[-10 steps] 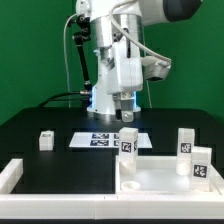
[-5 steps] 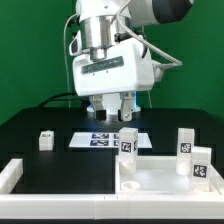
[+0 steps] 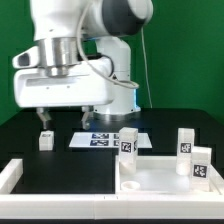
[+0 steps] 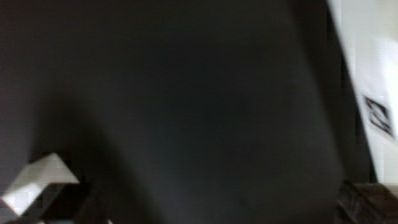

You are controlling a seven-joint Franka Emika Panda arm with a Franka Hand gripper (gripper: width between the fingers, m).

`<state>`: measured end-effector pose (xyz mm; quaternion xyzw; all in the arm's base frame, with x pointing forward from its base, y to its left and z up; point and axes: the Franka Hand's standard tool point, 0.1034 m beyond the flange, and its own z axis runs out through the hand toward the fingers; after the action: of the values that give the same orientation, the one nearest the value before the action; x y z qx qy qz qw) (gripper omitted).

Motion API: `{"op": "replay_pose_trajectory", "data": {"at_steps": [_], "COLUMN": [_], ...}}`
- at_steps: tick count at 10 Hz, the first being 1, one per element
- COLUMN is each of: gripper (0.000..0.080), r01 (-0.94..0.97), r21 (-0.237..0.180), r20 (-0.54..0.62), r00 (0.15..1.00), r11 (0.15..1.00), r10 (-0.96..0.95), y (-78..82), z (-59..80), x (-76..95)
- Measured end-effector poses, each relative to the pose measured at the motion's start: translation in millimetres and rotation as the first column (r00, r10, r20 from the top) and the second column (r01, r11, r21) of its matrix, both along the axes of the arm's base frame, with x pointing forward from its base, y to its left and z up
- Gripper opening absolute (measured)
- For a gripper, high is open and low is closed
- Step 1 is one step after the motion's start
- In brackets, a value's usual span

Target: Assemble square table

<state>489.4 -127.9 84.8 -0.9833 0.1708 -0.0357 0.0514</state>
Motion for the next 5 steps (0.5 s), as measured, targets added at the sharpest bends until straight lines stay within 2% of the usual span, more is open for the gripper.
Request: {"op": "replay_pose_trajectory", "data": {"at_steps": [1, 5], "gripper": [0.0649, 0.0649], "r01": [-0.062, -0.301], "r21": [-0.032, -0.068], "r20": [0.018, 0.014], "r00": [0.998, 0.953], "r11": [0.998, 0.951], "r10": [0.063, 0.302], "y": [-6.5, -8.9], "z": [-2.0, -2.4], "x": [-3.4, -4.4]}}
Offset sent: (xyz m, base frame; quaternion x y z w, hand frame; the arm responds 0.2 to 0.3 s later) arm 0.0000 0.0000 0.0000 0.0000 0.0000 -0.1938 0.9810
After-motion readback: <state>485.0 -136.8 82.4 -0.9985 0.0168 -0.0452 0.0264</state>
